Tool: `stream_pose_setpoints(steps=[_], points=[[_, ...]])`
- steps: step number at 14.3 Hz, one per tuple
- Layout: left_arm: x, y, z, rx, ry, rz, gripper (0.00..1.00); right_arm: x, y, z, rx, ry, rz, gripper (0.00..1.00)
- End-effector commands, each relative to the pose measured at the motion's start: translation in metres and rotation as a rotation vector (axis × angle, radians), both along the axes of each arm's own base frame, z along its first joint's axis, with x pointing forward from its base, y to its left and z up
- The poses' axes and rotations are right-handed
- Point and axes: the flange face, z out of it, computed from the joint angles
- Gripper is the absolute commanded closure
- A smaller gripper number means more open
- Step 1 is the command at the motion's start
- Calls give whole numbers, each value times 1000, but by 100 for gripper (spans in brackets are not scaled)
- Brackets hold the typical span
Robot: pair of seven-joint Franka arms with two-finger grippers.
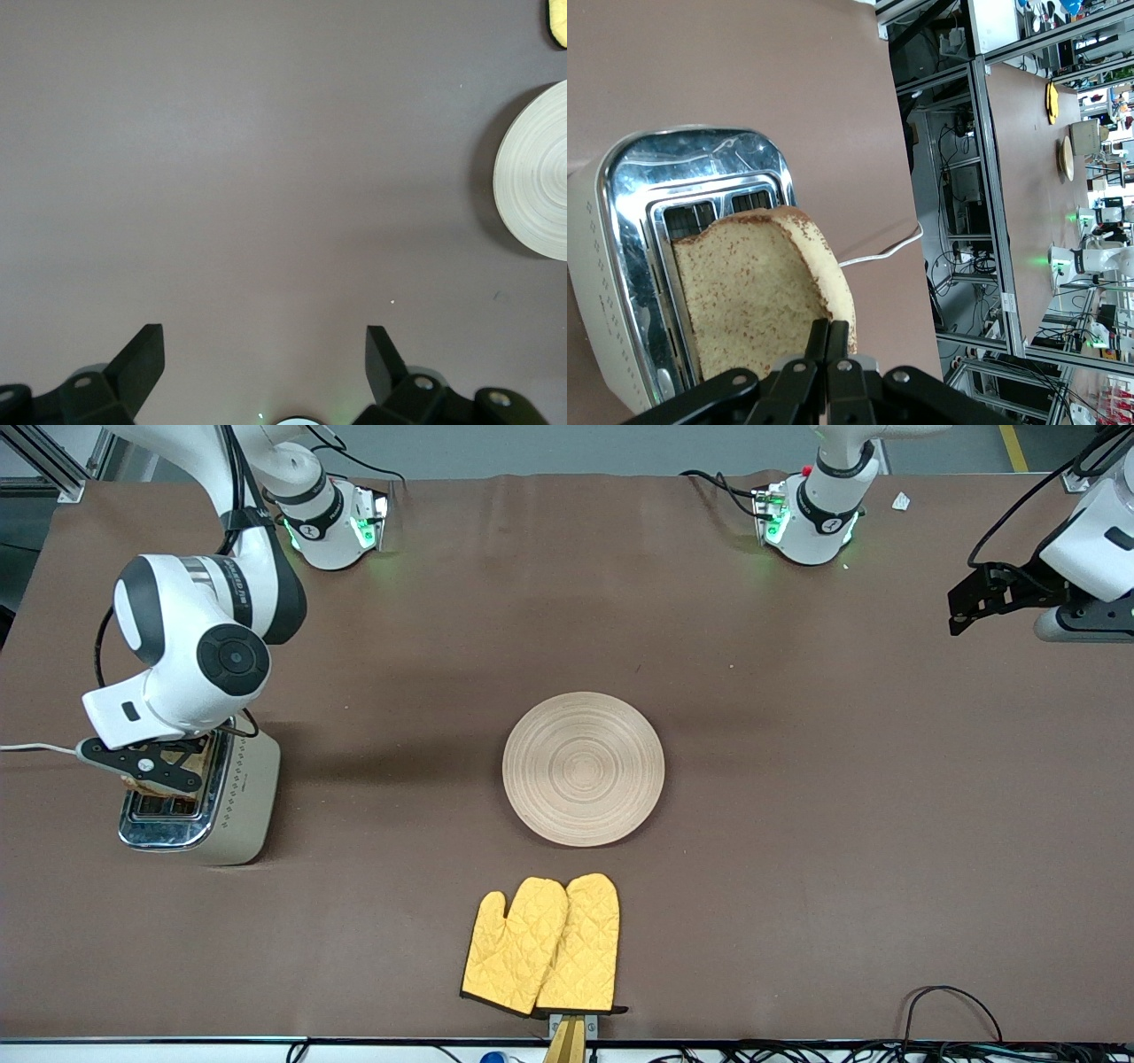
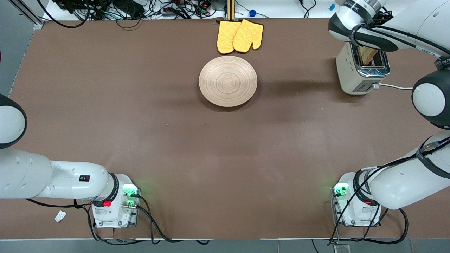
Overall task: Move plate and put bread in toaster
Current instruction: 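Align the bread over a toaster slot and lower it in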
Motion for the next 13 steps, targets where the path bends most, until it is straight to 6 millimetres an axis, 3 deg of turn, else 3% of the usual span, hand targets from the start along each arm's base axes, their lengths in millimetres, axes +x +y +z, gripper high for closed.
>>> stream_pose_setpoints(steps=[1, 4, 7, 9, 13], points=[[-7, 0, 3, -13, -16, -17, 0, -7, -6, -24, 15, -11, 17, 100], [-6, 0, 3, -13, -18, -17, 0, -7, -14, -53, 26, -13, 0, 100], [-6, 0, 4, -14, -25, -18, 0, -6, -5, -81, 14, -9, -7, 100], [-3, 0, 3, -15, -34, -18, 0, -2, -1, -75, 20, -33, -1, 100], [-2, 0, 2, -16, -36, -18, 0, 16, 4, -42, 29, -88, 12, 100]])
